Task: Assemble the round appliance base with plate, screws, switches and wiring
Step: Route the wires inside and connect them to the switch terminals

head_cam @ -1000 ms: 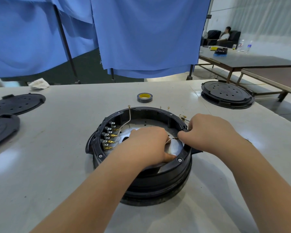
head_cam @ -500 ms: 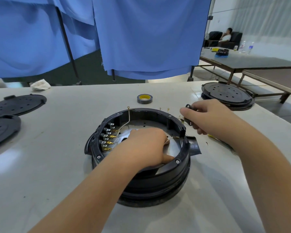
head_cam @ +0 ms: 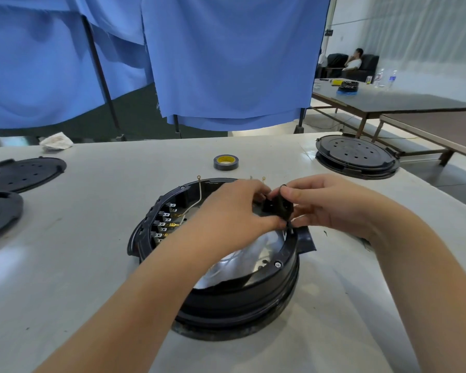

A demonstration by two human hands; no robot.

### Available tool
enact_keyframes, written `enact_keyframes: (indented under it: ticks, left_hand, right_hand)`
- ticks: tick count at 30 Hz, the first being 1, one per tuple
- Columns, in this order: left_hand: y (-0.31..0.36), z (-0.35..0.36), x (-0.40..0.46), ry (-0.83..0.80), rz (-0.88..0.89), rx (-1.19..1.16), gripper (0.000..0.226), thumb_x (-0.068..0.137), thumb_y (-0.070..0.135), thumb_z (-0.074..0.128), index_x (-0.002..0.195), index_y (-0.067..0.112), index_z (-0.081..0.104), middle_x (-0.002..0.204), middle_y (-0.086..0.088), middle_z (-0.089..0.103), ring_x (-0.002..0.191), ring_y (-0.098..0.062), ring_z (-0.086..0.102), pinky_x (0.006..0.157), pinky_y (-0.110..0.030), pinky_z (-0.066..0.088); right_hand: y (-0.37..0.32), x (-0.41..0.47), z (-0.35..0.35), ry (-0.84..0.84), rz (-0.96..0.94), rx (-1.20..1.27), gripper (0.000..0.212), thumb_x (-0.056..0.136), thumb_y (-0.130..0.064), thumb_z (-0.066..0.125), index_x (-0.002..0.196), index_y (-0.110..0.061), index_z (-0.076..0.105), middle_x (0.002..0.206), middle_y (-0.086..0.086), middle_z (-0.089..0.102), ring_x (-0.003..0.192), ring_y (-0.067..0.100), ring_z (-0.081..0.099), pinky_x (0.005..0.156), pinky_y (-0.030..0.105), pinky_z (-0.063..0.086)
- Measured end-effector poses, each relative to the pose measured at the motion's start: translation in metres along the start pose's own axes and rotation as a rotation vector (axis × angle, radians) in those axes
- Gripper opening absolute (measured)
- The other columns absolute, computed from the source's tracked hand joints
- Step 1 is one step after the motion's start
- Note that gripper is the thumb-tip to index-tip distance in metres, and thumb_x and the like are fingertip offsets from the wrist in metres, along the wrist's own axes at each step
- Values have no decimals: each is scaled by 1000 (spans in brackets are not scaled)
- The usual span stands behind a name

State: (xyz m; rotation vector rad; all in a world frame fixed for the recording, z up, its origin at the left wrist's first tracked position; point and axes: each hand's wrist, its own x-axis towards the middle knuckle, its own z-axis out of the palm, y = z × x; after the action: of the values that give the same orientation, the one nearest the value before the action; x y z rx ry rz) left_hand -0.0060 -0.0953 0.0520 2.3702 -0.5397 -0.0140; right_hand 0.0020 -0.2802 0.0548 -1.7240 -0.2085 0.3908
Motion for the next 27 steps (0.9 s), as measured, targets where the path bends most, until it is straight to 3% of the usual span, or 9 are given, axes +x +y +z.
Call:
enact_keyframes:
  ticks: [3,6,9,15,18,23,27]
  left_hand:
    - [5,4,-1,102,43,-93,49,77,26,78,122,26,60,106,12,69,93,-6,67,91,-32,52]
    - [6,6,-1,117,70,-134,36,78,19,77,113,25,67,100,12,72,83,-4,69,86,-26,54]
    - [3,6,0,112,86,-134,26,80,16,76,105,23,73,93,10,74,79,-3,69,83,-23,52]
    - [0,9,2,75,118,-81,29,84,17,72,113,24,73,96,9,74,87,-3,66,86,-20,50]
    - [-1,10,2,55,134,-70,26,85,17,71,110,24,74,94,9,74,87,-4,67,86,-23,52]
    - [-2,10,1,30,129,-119,20,81,15,73,96,27,76,67,12,71,61,3,63,58,-8,46]
    - [-1,9,2,17,142,-135,19,82,13,72,96,24,77,50,21,61,45,7,50,49,-4,37]
  right_hand:
    - [2,2,-2,42,32,26,33,73,-30,71,98,-8,71,87,10,72,72,18,67,62,21,55]
    - [2,3,-6,102,35,45,13,87,-17,64,95,-8,69,84,10,71,71,19,68,60,22,55]
    - [2,2,-7,123,43,55,9,87,-14,65,93,-8,68,82,10,72,69,19,70,58,19,54]
    - [5,-1,-10,189,-8,-134,5,80,-24,73,81,-19,74,80,0,73,73,10,70,60,20,54]
    - [6,-1,-11,186,-3,-177,13,76,-30,76,85,-20,75,83,-2,74,78,8,70,63,21,55]
    - [7,-2,-6,140,22,-190,30,71,-28,79,94,-11,70,79,4,72,75,14,70,67,27,57]
    - [5,-2,-6,139,30,-173,48,59,-33,81,97,-9,66,82,7,72,80,20,72,70,31,58]
